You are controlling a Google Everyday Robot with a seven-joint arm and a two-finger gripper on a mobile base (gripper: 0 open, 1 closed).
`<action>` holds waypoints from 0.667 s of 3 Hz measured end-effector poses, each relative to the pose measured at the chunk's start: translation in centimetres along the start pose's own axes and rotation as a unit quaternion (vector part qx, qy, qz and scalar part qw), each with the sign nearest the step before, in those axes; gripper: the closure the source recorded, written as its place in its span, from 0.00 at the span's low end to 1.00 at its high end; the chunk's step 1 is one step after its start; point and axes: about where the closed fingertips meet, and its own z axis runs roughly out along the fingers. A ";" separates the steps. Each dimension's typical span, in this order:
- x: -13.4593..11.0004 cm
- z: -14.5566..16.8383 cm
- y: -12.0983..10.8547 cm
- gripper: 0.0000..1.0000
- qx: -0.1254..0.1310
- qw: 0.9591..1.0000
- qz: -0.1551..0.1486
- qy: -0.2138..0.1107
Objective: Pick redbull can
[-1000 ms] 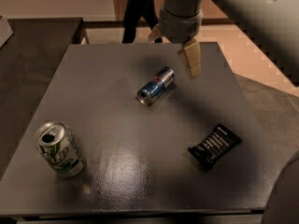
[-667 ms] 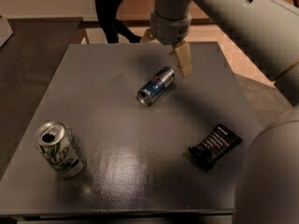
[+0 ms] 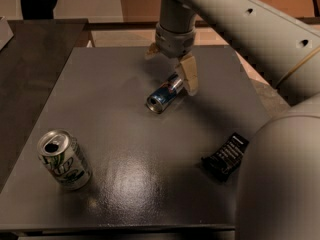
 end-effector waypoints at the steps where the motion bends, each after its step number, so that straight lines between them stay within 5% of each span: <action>1: -0.2 1.2 0.8 0.00 -0.012 1.000 0.007 -0.013; 2: -0.3 2.1 1.6 0.00 -0.023 0.999 0.012 -0.023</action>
Offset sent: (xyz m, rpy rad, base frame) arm -0.0359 -0.0216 -0.0318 -0.0265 0.1604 -0.0245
